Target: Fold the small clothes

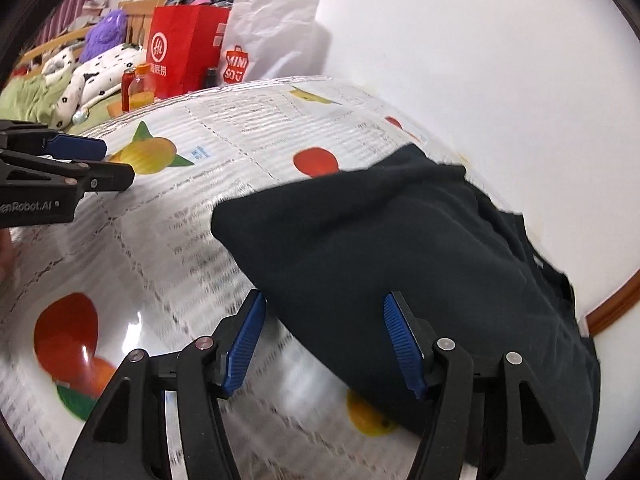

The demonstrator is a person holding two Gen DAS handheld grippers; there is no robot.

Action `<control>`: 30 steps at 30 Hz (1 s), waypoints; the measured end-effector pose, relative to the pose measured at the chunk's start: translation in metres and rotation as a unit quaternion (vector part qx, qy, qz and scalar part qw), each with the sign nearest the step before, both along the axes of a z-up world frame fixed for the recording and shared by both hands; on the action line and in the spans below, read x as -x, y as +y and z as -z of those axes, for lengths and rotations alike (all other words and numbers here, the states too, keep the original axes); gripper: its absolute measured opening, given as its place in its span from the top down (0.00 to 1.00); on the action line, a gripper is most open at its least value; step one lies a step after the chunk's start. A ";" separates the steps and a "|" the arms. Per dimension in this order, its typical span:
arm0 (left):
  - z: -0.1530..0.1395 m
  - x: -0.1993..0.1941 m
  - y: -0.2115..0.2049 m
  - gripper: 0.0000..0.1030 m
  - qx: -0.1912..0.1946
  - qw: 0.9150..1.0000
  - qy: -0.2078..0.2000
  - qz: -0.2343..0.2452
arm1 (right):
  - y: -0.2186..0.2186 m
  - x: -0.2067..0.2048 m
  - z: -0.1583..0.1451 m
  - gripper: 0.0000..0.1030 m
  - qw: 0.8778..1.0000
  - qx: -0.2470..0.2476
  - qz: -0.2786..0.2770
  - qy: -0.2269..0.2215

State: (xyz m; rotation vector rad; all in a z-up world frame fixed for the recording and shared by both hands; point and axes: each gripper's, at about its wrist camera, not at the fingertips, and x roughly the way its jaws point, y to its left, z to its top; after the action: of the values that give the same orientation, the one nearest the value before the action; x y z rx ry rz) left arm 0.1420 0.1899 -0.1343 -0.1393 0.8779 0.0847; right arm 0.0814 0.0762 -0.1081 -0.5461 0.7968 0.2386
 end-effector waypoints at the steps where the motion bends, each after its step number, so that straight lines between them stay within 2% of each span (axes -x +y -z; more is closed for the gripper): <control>1: 0.000 0.000 -0.001 0.49 0.001 1.000 0.000 0.003 | 0.003 -0.003 0.000 0.41 1.000 0.002 0.001 -0.001; 7: 0.001 0.000 -0.002 0.48 -0.004 1.000 0.002 0.010 | 0.018 -0.029 0.003 0.42 1.000 0.011 0.016 -0.012; 9: 0.001 0.001 -0.003 0.48 -0.005 1.000 0.001 0.012 | 0.021 -0.039 0.004 0.55 1.000 0.005 0.023 -0.011; 10: 0.001 0.001 -0.003 0.48 -0.005 1.000 0.000 0.013 | 0.022 -0.043 0.005 0.70 1.000 0.003 0.026 -0.008; 11: 0.001 0.002 -0.003 0.47 -0.006 1.000 0.000 0.014 | 0.022 -0.047 0.005 0.79 0.999 0.007 0.031 -0.010; 12: 0.001 0.002 -0.003 0.46 -0.005 1.000 0.000 0.016 | 0.022 -0.050 0.004 0.80 0.999 0.008 0.036 -0.013; 13: 0.001 0.002 -0.004 0.46 -0.006 1.000 0.000 0.016 | 0.019 -0.052 0.000 0.83 0.999 -0.003 0.038 -0.009; 17: -0.003 0.002 -0.010 0.46 -0.019 1.000 0.004 0.014 | -0.020 -0.058 -0.038 0.85 0.990 -0.126 0.059 -0.004; 19: -0.008 0.003 -0.013 0.46 -0.014 1.000 0.006 0.013 | -0.051 -0.054 -0.070 0.85 0.981 -0.180 0.063 -0.028; 21: -0.019 0.005 -0.022 0.46 -0.011 1.000 -0.007 0.020 | -0.083 -0.050 -0.094 0.86 0.973 -0.211 0.077 -0.057; 24: -0.036 0.004 -0.038 0.46 -0.012 0.999 -0.030 0.034 | -0.153 -0.043 -0.126 0.86 0.949 -0.275 0.124 -0.090; 27: -0.050 0.000 -0.060 0.46 0.011 0.997 -0.046 0.059 | -0.223 -0.028 -0.136 0.86 0.920 -0.332 0.174 -0.116; 30: -0.057 -0.005 -0.089 0.46 0.019 0.994 -0.056 0.090 | -0.294 -0.001 -0.123 0.86 0.888 -0.378 0.228 -0.128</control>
State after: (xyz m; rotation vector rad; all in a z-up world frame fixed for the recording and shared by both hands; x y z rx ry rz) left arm 0.1475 0.1006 -0.0770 -0.0989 0.7773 -0.1067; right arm 0.0828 -0.2181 0.0145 0.3493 0.4942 0.0245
